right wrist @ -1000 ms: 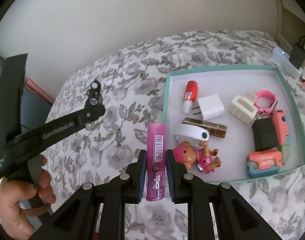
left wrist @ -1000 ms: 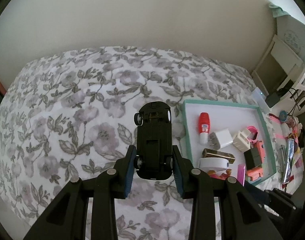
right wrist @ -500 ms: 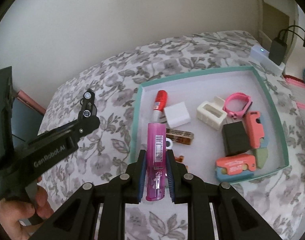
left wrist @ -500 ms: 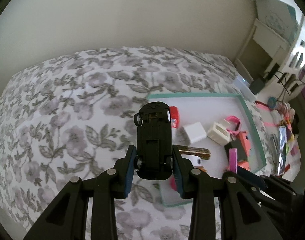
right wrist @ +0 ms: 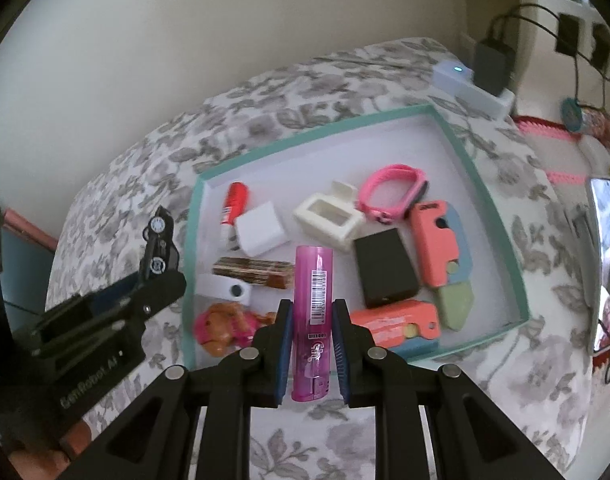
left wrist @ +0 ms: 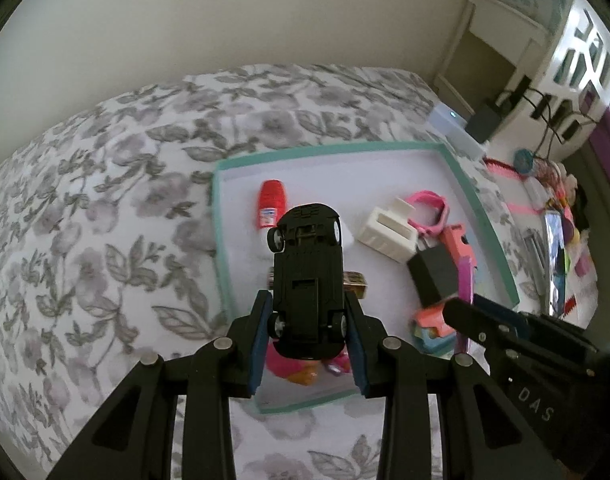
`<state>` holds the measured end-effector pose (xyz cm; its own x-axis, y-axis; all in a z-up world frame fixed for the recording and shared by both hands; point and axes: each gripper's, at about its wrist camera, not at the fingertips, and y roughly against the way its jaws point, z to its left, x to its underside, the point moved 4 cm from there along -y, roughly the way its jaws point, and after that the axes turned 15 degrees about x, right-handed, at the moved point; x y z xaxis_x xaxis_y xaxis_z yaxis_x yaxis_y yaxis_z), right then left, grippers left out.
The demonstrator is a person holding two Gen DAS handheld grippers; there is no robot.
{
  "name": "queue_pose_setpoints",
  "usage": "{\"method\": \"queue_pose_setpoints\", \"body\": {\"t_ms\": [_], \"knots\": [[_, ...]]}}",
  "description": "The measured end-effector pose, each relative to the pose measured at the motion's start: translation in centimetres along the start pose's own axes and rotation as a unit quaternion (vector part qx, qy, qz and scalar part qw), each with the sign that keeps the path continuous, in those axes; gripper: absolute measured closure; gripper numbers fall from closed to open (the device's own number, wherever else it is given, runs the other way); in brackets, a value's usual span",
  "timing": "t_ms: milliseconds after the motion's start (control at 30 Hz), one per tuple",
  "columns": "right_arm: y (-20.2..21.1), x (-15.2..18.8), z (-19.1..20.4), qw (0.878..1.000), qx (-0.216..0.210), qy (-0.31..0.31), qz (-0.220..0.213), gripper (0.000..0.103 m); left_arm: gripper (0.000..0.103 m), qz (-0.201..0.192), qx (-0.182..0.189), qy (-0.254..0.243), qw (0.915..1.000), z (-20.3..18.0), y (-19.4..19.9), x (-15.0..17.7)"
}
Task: Organize rigid objects
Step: 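Carry the toy car with the left tool while the right tool carries the lip balm over the tray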
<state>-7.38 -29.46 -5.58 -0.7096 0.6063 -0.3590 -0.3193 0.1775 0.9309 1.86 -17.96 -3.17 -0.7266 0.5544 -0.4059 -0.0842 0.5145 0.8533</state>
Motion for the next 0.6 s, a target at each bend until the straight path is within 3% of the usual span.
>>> {"method": "queue_pose_setpoints", "body": {"t_ms": [600], "knots": [[-0.5, -0.2, -1.2, 1.0, 0.003, -0.009, 0.003, 0.083, 0.067, 0.033, 0.0, -0.026, 0.9991, -1.7, -3.7, 0.8]]}}
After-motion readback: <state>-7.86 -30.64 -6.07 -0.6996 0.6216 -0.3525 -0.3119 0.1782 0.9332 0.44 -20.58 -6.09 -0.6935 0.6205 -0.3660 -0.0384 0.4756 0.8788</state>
